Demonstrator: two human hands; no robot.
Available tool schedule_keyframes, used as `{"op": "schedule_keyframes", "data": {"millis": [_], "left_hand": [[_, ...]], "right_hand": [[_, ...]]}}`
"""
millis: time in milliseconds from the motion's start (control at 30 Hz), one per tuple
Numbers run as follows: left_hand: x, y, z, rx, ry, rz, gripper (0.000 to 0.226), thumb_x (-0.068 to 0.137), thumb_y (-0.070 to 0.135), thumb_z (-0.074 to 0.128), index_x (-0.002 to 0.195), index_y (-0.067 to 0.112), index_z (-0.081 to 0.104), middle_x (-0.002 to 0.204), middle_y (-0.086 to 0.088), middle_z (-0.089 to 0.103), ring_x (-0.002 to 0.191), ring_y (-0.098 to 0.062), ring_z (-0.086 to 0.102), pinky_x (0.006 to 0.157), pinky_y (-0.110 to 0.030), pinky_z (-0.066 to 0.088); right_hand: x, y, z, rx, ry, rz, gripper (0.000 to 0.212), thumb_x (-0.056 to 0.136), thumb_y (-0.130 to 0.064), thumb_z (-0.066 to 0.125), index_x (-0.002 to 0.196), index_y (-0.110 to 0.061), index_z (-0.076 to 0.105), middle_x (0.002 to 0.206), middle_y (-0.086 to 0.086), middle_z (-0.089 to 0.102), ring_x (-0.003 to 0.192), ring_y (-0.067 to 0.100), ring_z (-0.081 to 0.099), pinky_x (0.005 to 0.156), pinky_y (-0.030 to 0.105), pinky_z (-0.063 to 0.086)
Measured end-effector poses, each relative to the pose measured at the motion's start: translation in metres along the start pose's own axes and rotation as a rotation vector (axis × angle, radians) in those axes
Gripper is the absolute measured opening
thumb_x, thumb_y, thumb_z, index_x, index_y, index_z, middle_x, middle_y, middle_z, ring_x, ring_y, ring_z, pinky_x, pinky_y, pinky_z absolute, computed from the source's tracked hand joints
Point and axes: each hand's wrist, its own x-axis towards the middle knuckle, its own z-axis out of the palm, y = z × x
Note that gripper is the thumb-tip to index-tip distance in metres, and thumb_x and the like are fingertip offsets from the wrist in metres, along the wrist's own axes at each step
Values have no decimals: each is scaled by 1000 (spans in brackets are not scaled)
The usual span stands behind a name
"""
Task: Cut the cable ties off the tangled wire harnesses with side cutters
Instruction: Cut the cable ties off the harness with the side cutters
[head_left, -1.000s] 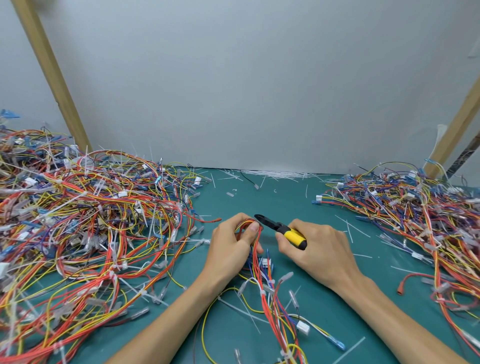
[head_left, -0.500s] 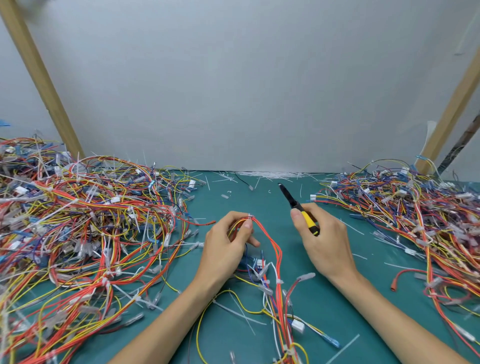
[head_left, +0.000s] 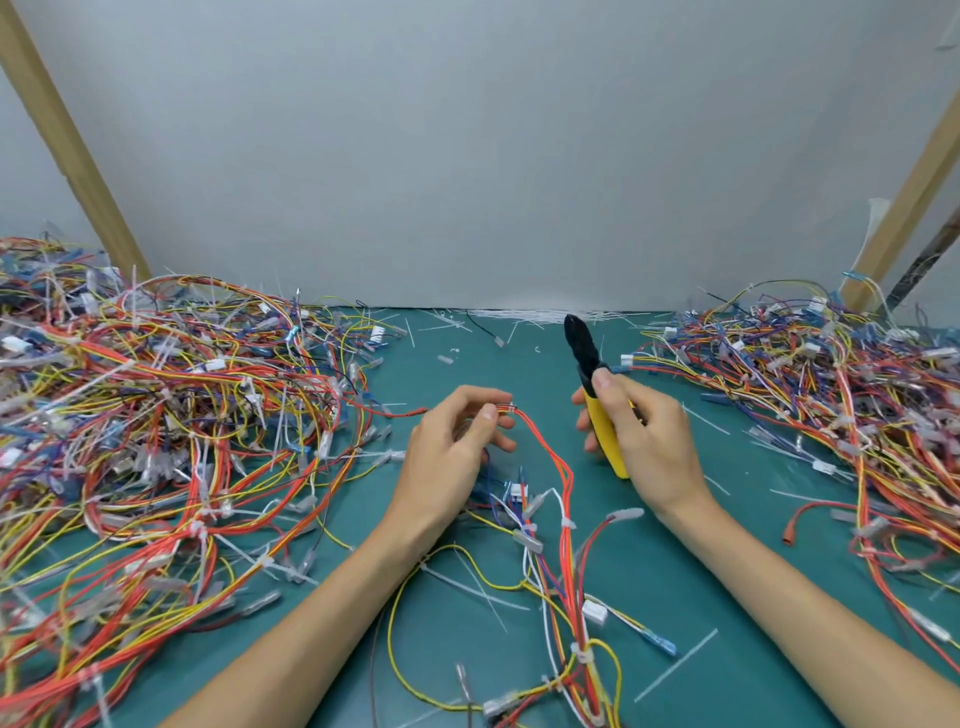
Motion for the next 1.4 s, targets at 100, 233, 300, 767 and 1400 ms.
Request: {"op": "schedule_keyframes", "data": {"millis": [100,233,300,767,1400], "left_hand": [[0,0,0,8,-12,0,17,99,6,49,105,11,65,91,-5,70,70,-14,67,61,-15,43],[-2,4,0,28,-5,1,17,98,4,51,105,10,65,90,-5,70,67,-12,64,61,-14,43],[-3,6,0,28,9,1,18,98,5,51,105,12,66,88,-4,69,65,-12,62,61,-16,42],[-1,43,-7,-388,-86,-206,17,93,17,53,92,11,69,69,2,60,60,-11,55,52,-22,38],[5,36,-30,-442,-10,-164,5,90,12,60,86,15,58,67,1,41,54,-10,38,46,-19,25]], "right_hand": [[4,0,-2,89,-47,92,52,83,-62,47,74,-14,65,63,4,59,54,19,52,52,34,45],[6,-4,-3,156,-96,149,51,85,-59,47,75,-12,65,62,2,57,55,18,51,50,30,44],[5,-6,-4,190,-93,170,49,86,-59,48,76,-14,65,63,2,58,55,18,51,49,30,44],[8,-8,-17,468,-76,331,27,99,-25,45,102,-3,62,80,13,63,65,24,63,59,33,57],[-23,-53,22,-895,-586,66,39,60,-44,75,73,-19,49,65,-5,56,59,16,50,51,30,39]]}}
